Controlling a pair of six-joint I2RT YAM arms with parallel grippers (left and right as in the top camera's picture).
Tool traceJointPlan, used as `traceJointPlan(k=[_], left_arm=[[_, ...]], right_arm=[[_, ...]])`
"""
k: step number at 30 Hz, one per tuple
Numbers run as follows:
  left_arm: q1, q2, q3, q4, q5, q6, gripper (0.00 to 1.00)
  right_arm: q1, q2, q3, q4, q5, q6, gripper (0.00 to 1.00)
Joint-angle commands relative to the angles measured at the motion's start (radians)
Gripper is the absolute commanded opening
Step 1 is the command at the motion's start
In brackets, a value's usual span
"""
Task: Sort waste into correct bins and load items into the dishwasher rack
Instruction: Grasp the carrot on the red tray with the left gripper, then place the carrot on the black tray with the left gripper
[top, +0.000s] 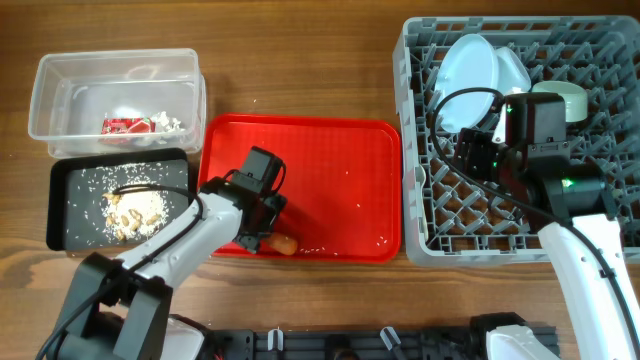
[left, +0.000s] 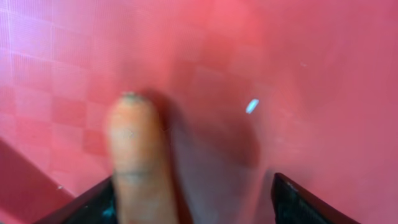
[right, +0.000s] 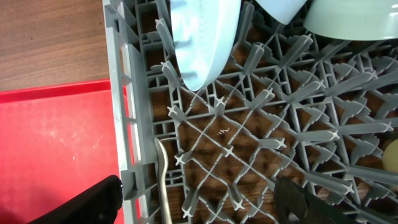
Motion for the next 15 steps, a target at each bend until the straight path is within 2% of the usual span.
traceJointPlan(k=[1,2,4,7,8,12,15], left_arm=[[-0.003,0.064,-0.008,0.002,-0.004,-0.002,0.63],[-0.004,0.077,-0.008,-0.003,0.006,-0.002,0.57],[-0.004,0.082,-0.008,-0.019,0.013,-0.002,0.52],[-0.004,0.082,-0.008,-0.033,0.014,-0.002,0.31],[-0.004,0.082,-0.008,-0.037,0.013,-0.002,0.27],[-0.003,0.080,-0.007,-0.037,0.013,0.030,0.17],[-0.002,0.064,-0.006,-0.038,0.002,0.051,0.16]], right_arm=[[-0.003,0.003,0.008,-0.001,-0.005,0.014,0.80],[-0.003,0.003,0.008,-0.001,-0.005,0.014,0.80],[-0.003,0.003,0.008,0.000,-0.005,0.014,0.80],[-0.003,0.003,0.008,-0.001,-0.005,0.014,0.80],[-0.003,0.003,0.008,-0.001,-0.005,0.014,0.80],[-0.003,0.003,0.008,-0.001,-0.005,0.014,0.80],[-0.003,0.003,0.008,-0.002,-0.005,0.014,0.80]])
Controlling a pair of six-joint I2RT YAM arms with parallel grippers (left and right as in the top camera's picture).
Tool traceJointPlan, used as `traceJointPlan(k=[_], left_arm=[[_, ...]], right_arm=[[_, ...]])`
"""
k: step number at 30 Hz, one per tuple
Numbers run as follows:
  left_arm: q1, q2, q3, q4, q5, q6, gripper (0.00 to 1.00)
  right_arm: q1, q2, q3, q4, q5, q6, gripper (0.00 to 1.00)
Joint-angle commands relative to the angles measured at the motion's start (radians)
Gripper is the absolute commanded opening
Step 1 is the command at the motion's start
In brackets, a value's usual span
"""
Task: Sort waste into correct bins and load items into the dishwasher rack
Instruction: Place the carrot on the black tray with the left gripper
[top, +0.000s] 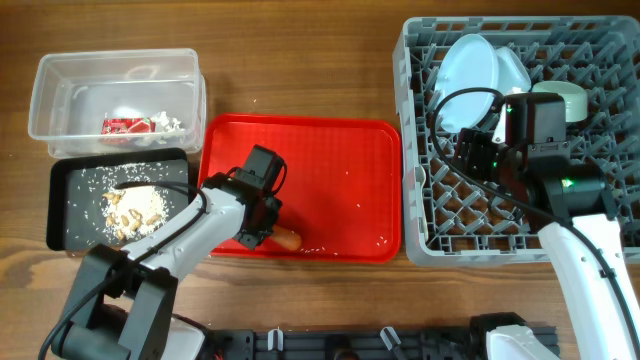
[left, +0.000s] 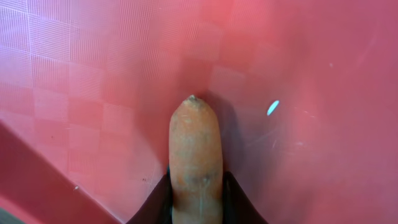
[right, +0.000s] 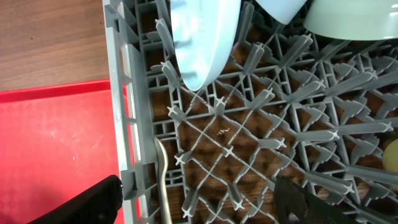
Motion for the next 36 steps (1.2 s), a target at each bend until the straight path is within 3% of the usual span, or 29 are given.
traceJointPlan(k=[1,6,9,12,16,23,24,27,29,34,36], left_arm=[[0.007,0.014,-0.028,0.007,-0.015,0.056,0.15],[0.193,-0.196,-0.026,-0.004,-0.045,0.320,0.06],[0.439,-0.411,-0.012,0.008,-0.069,0.509,0.04],[0.692,-0.534,-0.011,0.041,-0.113,0.557,0.09],[1.012,-0.412,-0.011,0.107,-0.117,0.551,0.06],[1.104,-0.045,-0.011,0.231,-0.116,0.551,0.06],[1.104,-0.022,-0.011,0.235,-0.116,0.551,0.09],[1.104,-0.020,-0.011,0.239,-0.116,0.552,0.42],[1.103,-0.023,-0.011,0.239,-0.101,0.552,0.53],[1.078,-0.180,0.115,0.113,0.067,0.660,0.66],[0.983,-0.275,0.163,0.103,0.139,0.779,0.73]], right_arm=[[-0.003,0.003,0.008,-0.003,-0.005,0.014,0.80],[-0.003,0.003,0.008,-0.003,-0.005,0.014,0.80],[-0.003,0.004,0.008,-0.001,-0.005,0.013,0.80],[-0.003,0.004,0.008,0.000,-0.005,0.013,0.80],[-0.003,0.004,0.008,0.000,-0.005,0.013,0.80],[-0.003,0.004,0.008,-0.001,-0.005,0.012,0.80],[-0.003,0.004,0.008,-0.001,-0.005,0.013,0.80],[-0.003,0.004,0.008,0.000,-0.005,0.013,0.80],[-0.003,0.004,0.008,-0.002,-0.005,0.013,0.80],[-0.003,0.004,0.008,0.001,-0.006,0.015,0.84],[-0.003,0.004,0.008,0.006,-0.014,0.015,0.89]])
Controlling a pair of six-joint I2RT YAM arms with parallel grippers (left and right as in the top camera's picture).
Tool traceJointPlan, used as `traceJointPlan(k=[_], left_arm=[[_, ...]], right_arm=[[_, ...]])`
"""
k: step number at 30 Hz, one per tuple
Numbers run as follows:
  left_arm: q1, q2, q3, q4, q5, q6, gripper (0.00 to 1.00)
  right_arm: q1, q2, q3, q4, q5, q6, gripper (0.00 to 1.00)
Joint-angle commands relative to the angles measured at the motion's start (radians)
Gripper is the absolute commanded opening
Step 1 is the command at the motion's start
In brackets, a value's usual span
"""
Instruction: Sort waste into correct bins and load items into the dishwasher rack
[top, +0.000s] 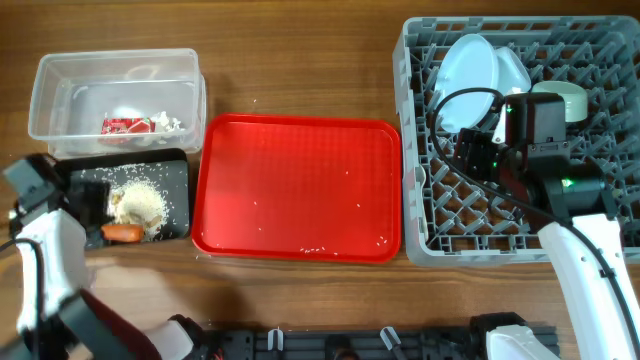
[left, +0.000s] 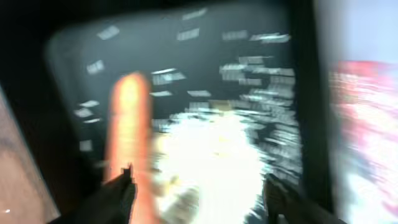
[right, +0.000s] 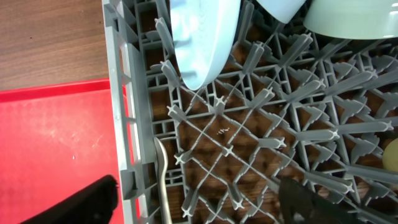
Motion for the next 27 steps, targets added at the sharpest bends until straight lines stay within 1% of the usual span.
traceJointPlan(k=[1,2,3,4,5,6,7,8,9,11,13,15,16,17,18,19,20,21,22,23,25,27], left_arm=[[-0.154,-0.138,0.074,-0.002,0.119,0.193,0.75],[-0.240,-0.164,0.074,-0.002,0.119,0.244,0.77],[-0.353,-0.171,0.074,-0.003,0.122,0.331,0.79],[-0.479,-0.163,0.074,-0.024,0.121,0.411,0.83],[-0.544,-0.154,0.074,-0.041,0.118,0.435,0.86],[-0.644,-0.132,0.075,-0.077,0.111,0.459,0.92],[-0.710,-0.106,0.076,-0.130,0.103,0.476,0.96],[-0.737,-0.090,0.082,-0.178,0.093,0.476,0.97],[-0.754,-0.063,0.100,-0.267,0.086,0.476,0.99],[-0.727,-0.032,0.175,-0.490,0.085,0.476,1.00],[-0.691,-0.045,0.219,-0.575,0.085,0.476,1.00],[-0.669,-0.121,0.218,-0.579,0.085,0.491,1.00],[-0.673,-0.177,0.216,-0.568,0.085,0.501,1.00],[-0.689,-0.260,0.200,-0.537,0.085,0.541,1.00],[-0.707,-0.351,0.169,-0.490,0.077,0.543,1.00],[-0.737,-0.511,0.093,-0.399,0.065,0.542,1.00],[-0.748,-0.586,0.053,-0.362,0.059,0.542,1.00],[-0.761,-0.692,-0.004,-0.320,0.047,0.538,1.00],[-0.768,-0.845,-0.079,-0.295,0.025,0.519,1.00],[-0.768,-0.953,-0.129,-0.295,0.017,0.509,1.00],[-0.768,-1.086,-0.159,-0.295,0.023,0.509,1.00],[-0.768,-1.139,-0.159,-0.315,0.022,0.509,1.00]], right_arm=[[-0.003,0.004,0.008,0.010,-0.038,0.011,0.95],[-0.003,0.005,0.008,0.013,-0.070,0.010,0.97],[-0.003,0.010,0.008,0.016,-0.149,-0.014,1.00],[-0.003,0.022,0.008,0.018,-0.275,-0.102,1.00],[-0.003,0.033,0.008,0.014,-0.338,-0.145,0.99],[-0.003,0.055,0.008,0.002,-0.356,-0.152,1.00],[-0.003,0.079,0.008,-0.016,-0.333,-0.146,1.00],[-0.003,0.098,0.008,-0.035,-0.318,-0.146,0.99],[-0.003,0.113,0.008,-0.052,-0.312,-0.146,0.99],[-0.005,0.123,0.008,-0.088,-0.311,-0.146,1.00],[-0.006,0.104,0.008,-0.101,-0.298,-0.145,1.00],[-0.006,0.045,0.008,-0.109,-0.252,-0.121,1.00],[-0.006,-0.002,0.008,-0.108,-0.218,-0.112,1.00],[-0.006,-0.069,0.008,-0.095,-0.194,-0.113,1.00],[-0.006,-0.151,-0.002,-0.068,-0.175,-0.114,1.00],[-0.006,-0.265,-0.032,-0.027,-0.154,-0.116,1.00],[-0.006,-0.328,-0.053,-0.005,-0.148,-0.121,1.00],[-0.006,-0.430,-0.091,0.027,-0.145,-0.122,1.00],[-0.006,-0.512,-0.121,0.039,-0.134,-0.123,1.00],[-0.006,-0.594,-0.143,0.037,-0.108,-0.122,1.00],[-0.006,-0.678,-0.146,0.034,-0.109,-0.113,1.00],[-0.006,-0.701,-0.146,0.033,-0.109,-0.114,1.00]])
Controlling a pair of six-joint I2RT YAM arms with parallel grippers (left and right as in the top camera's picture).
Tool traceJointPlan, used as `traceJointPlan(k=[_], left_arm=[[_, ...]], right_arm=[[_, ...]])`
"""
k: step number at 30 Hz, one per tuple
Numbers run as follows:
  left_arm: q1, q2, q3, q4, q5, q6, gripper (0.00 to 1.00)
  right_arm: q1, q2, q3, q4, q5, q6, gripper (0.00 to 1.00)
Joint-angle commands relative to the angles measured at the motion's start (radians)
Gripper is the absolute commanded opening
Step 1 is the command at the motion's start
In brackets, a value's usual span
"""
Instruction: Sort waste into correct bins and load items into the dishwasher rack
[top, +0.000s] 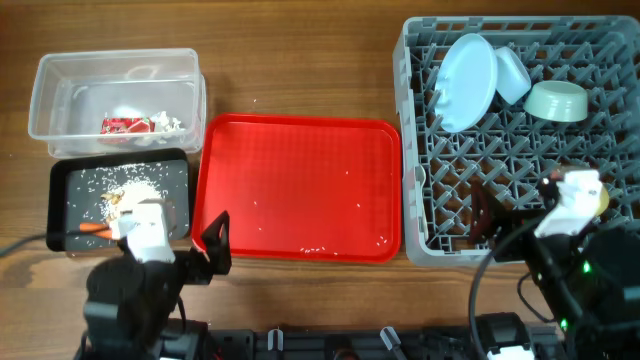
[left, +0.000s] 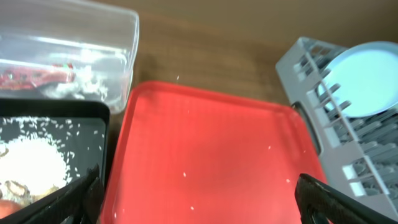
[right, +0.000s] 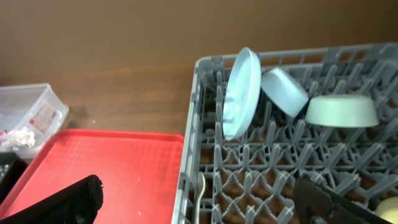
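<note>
A carrot (top: 92, 228) lies in the black tray (top: 60, 190) beside rice and food scraps (top: 125, 195). The red tray (top: 300, 185) holds only a few crumbs. My left gripper (left: 199, 206) is open and empty, drawn back at the table's front edge and looking over the red tray. My right gripper (right: 196, 205) is also open and empty, back at the front right and facing the grey dish rack (top: 415, 150). In the rack stand a white plate (top: 468, 68), a white bowl (top: 512, 75), a green bowl (top: 556, 100) and a spoon (right: 199, 193).
A clear plastic bin (top: 45, 110) at the back left holds a red wrapper (top: 125, 125) and white scraps. A yellowish object (right: 388, 210) sits low in the rack's right side. Bare wooden table surrounds the trays.
My left arm has left the black tray and sits at the front edge; the carrot stays in the tray. My right arm has pulled back from over the rack to the front right.
My left gripper stood open by the carrot at the red tray's front edge, then shut on it. Later the carrot was at the black tray with the gripper over it. Now it lies there, and both arms are back and open.
</note>
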Motion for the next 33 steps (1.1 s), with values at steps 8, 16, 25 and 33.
traceJointPlan(k=[8,16,25,33], left_arm=[[-0.006,-0.059,-0.010,-0.209,-0.017,-0.005,1.00],[-0.006,-0.059,-0.010,-0.229,-0.017,-0.005,1.00],[-0.006,-0.059,-0.010,-0.229,-0.017,-0.005,1.00],[-0.006,-0.059,-0.010,-0.229,-0.017,-0.005,1.00]], right_arm=[[-0.002,-0.021,-0.014,-0.002,0.026,0.005,1.00],[-0.002,-0.076,-0.017,-0.012,0.027,-0.003,1.00],[-0.002,-0.492,-0.597,0.515,-0.021,-0.003,1.00],[0.002,-0.500,-0.978,0.924,-0.072,-0.095,1.00]])
